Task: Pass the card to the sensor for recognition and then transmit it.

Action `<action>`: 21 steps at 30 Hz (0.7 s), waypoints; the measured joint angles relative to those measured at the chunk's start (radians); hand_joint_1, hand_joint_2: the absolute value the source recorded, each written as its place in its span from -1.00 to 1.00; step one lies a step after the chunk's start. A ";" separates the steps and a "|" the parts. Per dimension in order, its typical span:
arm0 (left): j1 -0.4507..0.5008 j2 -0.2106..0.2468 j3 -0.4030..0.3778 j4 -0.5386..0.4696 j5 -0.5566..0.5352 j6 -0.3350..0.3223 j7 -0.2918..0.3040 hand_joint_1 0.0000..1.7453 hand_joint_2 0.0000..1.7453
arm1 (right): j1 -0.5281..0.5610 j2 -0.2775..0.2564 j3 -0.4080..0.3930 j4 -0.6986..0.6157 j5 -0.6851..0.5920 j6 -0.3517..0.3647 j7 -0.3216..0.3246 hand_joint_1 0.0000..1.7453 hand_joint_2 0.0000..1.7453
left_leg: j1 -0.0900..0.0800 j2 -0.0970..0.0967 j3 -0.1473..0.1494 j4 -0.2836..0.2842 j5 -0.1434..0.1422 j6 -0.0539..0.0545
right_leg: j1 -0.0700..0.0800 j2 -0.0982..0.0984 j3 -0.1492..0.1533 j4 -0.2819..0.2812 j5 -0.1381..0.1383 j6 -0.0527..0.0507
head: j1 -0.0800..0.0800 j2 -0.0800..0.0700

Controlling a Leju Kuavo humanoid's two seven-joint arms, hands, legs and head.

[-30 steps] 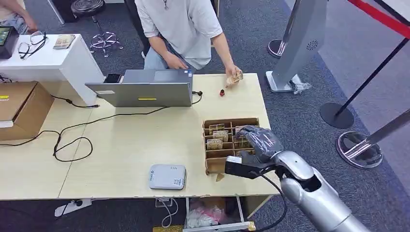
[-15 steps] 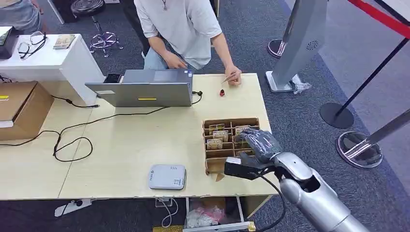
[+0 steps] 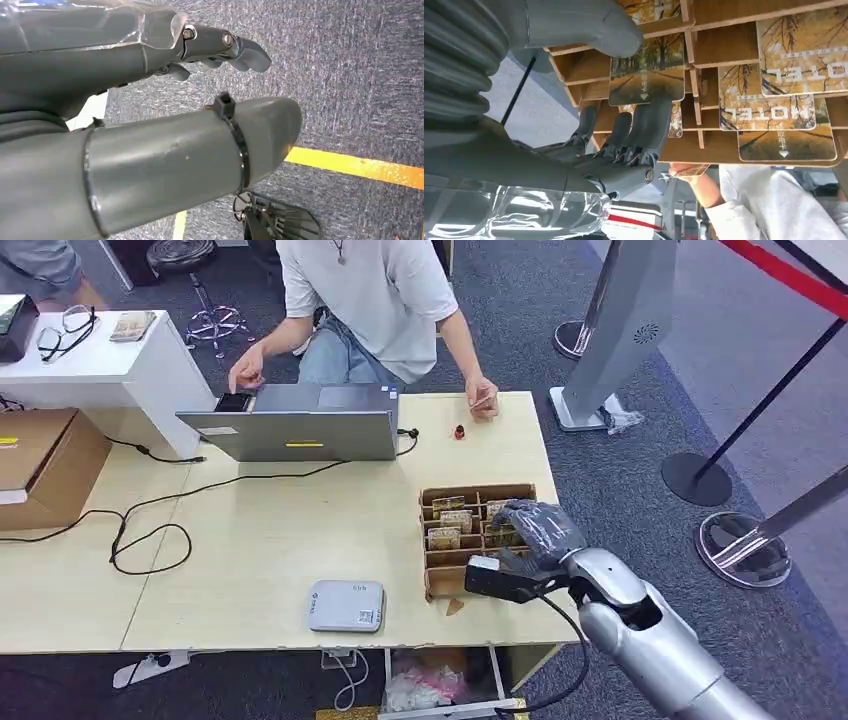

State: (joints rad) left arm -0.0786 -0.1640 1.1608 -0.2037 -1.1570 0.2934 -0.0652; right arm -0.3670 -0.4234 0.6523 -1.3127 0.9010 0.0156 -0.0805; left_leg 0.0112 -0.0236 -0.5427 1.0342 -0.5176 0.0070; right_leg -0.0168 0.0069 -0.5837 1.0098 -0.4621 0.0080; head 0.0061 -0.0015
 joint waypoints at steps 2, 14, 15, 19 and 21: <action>0.000 0.000 -0.006 0.000 0.000 -0.002 0.000 -1.00 -1.00 | 0.000 0.000 -0.001 -0.003 0.001 -0.002 0.005 0.04 1.00 | 0.000 0.000 0.000 0.000 0.000 0.000 | 0.000 0.000 0.000 0.000 0.000 0.000 | 0.000 0.000; 0.000 0.002 -0.017 0.000 -0.006 -0.006 -0.002 -1.00 -1.00 | 0.009 -0.001 -0.005 -0.041 0.010 -0.001 0.026 -0.08 1.00 | 0.000 0.000 0.000 0.000 0.000 0.000 | 0.000 0.000 0.000 0.000 0.000 0.000 | 0.000 0.000; 0.000 0.002 -0.018 0.000 -0.006 -0.006 -0.002 -1.00 -1.00 | 0.009 -0.001 -0.005 -0.042 0.010 -0.001 0.026 -0.04 1.00 | 0.000 0.000 0.000 0.000 0.000 0.000 | 0.000 0.000 0.000 0.000 0.000 0.000 | 0.000 0.000; 0.000 0.002 -0.019 0.000 -0.008 -0.006 -0.002 -1.00 -1.00 | 0.009 -0.001 -0.006 -0.043 0.012 0.000 0.026 -0.02 1.00 | 0.000 0.000 0.000 0.000 0.000 0.000 | 0.000 0.000 0.000 0.000 0.000 0.000 | 0.000 0.000; 0.000 0.002 -0.019 0.000 -0.009 -0.008 -0.002 -1.00 -1.00 | 0.008 0.000 -0.006 -0.040 0.015 0.002 0.025 -0.02 1.00 | 0.000 0.000 0.000 0.000 0.000 0.000 | 0.000 0.000 0.000 0.000 0.000 0.000 | 0.000 0.000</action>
State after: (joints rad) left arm -0.0786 -0.1625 1.1421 -0.2037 -1.1662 0.2857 -0.0668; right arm -0.3587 -0.4238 0.6463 -1.3531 0.9159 0.0179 -0.0553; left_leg 0.0111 -0.0234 -0.5428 1.0342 -0.5176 0.0070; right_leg -0.0168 0.0070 -0.5836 1.0098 -0.4621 0.0080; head 0.0061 -0.0015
